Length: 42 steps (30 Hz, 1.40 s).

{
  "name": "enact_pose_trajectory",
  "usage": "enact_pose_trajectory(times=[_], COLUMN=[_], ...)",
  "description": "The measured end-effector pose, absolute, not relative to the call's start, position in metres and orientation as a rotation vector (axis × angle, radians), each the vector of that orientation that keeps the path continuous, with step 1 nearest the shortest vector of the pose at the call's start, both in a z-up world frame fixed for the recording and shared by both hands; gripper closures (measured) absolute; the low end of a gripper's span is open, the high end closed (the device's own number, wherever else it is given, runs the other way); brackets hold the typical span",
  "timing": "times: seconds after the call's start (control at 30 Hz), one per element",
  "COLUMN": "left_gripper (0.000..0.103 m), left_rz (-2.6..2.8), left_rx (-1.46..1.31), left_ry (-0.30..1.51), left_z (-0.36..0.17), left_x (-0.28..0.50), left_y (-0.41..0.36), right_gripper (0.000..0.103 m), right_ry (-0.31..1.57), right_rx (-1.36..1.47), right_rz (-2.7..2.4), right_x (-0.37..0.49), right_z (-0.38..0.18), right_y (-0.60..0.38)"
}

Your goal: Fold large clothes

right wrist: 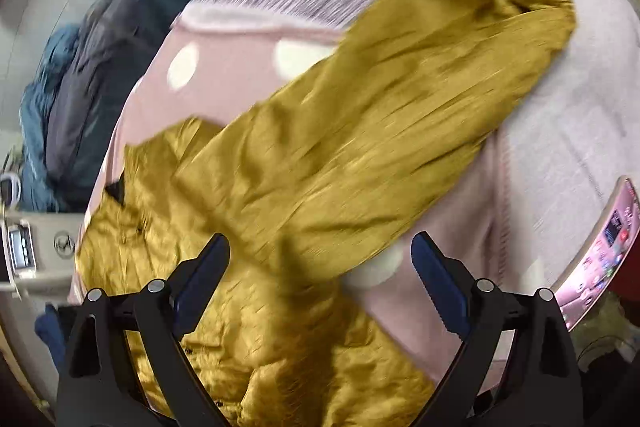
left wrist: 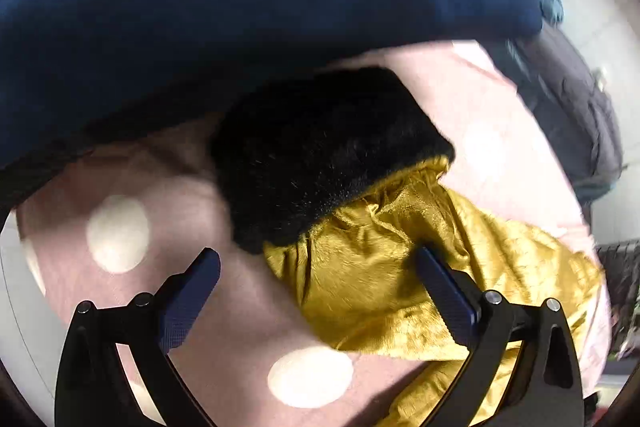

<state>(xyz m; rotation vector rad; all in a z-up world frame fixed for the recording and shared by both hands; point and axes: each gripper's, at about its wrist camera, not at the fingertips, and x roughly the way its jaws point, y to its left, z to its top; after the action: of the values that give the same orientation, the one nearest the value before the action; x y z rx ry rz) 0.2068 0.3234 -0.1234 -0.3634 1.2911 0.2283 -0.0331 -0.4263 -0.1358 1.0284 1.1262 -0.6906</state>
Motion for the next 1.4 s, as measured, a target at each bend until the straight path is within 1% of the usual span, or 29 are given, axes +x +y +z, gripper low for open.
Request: enact_pose_trajectory(times=[0.03, 0.1, 0.13, 0.17, 0.2, 0.23, 0.27, 0.37, 0.43, 0.53, 0.6, 0.67, 0.73, 0.8, 0.83, 0.9, 0.93, 0.97, 1.0, 1.03, 1.07, 1.17, 1.3, 1.4], left_gripper=[0.007, 0.013, 0.030, 0.050, 0.060, 0.075, 0.083, 0.089, 0.090, 0.091, 0.091, 0.091, 0.091, 0.091, 0.090, 0.083, 0.071, 0.054, 0.043, 0.026, 0.016, 0.007, 0.006, 0.006], left_rz=[0.231, 0.188, 0.160, 0.136, 0.134, 0.135, 0.134, 0.107, 0.117, 0.135, 0.173, 0.199, 0.255, 0.315, 0.346, 0.412, 0.423, 0.421, 0.416, 0.381, 0.343, 0.193, 0.070, 0.030], left_rx=[-0.355, -0.383, -0.388, -0.353, -0.298, -0.236, -0.180, -0.116, -0.069, -0.064, -0.031, 0.007, 0.086, 0.086, 0.075, 0.058, 0.044, 0.030, 0.022, -0.005, -0.034, -0.115, -0.112, -0.056], left_ry=[1.315, 1.338, 1.348, 1.373, 1.378, 1.368, 1.336, 1.154, 0.984, 0.762, 0.664, 0.638, 0.663, 0.751, 0.804, 0.891, 0.893, 0.889, 0.881, 0.862, 0.852, 0.828, 0.839, 0.838], left_z=[-0.130, -0.141, -0.143, -0.146, -0.144, -0.140, -0.130, -0.074, -0.017, 0.052, 0.076, 0.081, 0.062, 0.035, 0.023, 0.004, 0.002, 0.005, 0.008, 0.015, 0.022, 0.039, 0.048, 0.047], left_x=[0.211, 0.218, 0.220, 0.224, 0.226, 0.228, 0.228, 0.222, 0.210, 0.191, 0.186, 0.199, 0.223, 0.248, 0.254, 0.272, 0.273, 0.271, 0.265, 0.257, 0.250, 0.226, 0.200, 0.176], left_y=[0.319, 0.309, 0.304, 0.294, 0.288, 0.281, 0.276, 0.271, 0.270, 0.275, 0.277, 0.272, 0.273, 0.285, 0.292, 0.299, 0.301, 0.299, 0.299, 0.296, 0.294, 0.284, 0.270, 0.261], right_gripper=[0.012, 0.012, 0.012, 0.012, 0.012, 0.012, 0.012, 0.012, 0.012, 0.012, 0.012, 0.012, 0.012, 0.012, 0.012, 0.012, 0.012, 0.012, 0.012, 0.012, 0.012, 0.012, 0.012, 0.012], right_ry=[1.133, 1.151, 1.157, 1.163, 1.173, 1.182, 1.193, 1.196, 1.195, 1.193, 1.190, 1.191, 1.194, 1.207, 1.216, 1.237, 1.245, 1.254, 1.262, 1.267, 1.271, 1.279, 1.291, 1.318], right_rx=[1.019, 0.976, 0.951, 0.926, 0.899, 0.886, 0.874, 0.861, 0.850, 0.851, 0.849, 0.840, 0.830, 0.810, 0.795, 0.759, 0.744, 0.729, 0.720, 0.723, 0.734, 0.773, 0.760, 0.708], right_rz=[-0.668, -0.621, -0.607, -0.599, -0.590, -0.586, -0.583, -0.609, -0.631, -0.645, -0.640, -0.624, -0.595, -0.557, -0.537, -0.503, -0.495, -0.489, -0.488, -0.490, -0.496, -0.514, -0.510, -0.478], right_x=[-0.029, -0.014, -0.011, -0.009, -0.005, -0.008, -0.010, -0.020, -0.027, -0.038, -0.038, -0.033, -0.028, -0.022, -0.021, -0.019, -0.020, -0.023, -0.027, -0.031, -0.036, -0.050, -0.059, -0.060], right_z=[-0.136, -0.134, -0.133, -0.132, -0.131, -0.132, -0.133, -0.133, -0.131, -0.128, -0.126, -0.125, -0.125, -0.125, -0.125, -0.127, -0.127, -0.129, -0.131, -0.133, -0.136, -0.144, -0.146, -0.147], right_y=[-0.418, -0.396, -0.388, -0.382, -0.374, -0.373, -0.372, -0.372, -0.377, -0.382, -0.383, -0.381, -0.378, -0.373, -0.370, -0.364, -0.362, -0.360, -0.359, -0.359, -0.361, -0.365, -0.365, -0.355])
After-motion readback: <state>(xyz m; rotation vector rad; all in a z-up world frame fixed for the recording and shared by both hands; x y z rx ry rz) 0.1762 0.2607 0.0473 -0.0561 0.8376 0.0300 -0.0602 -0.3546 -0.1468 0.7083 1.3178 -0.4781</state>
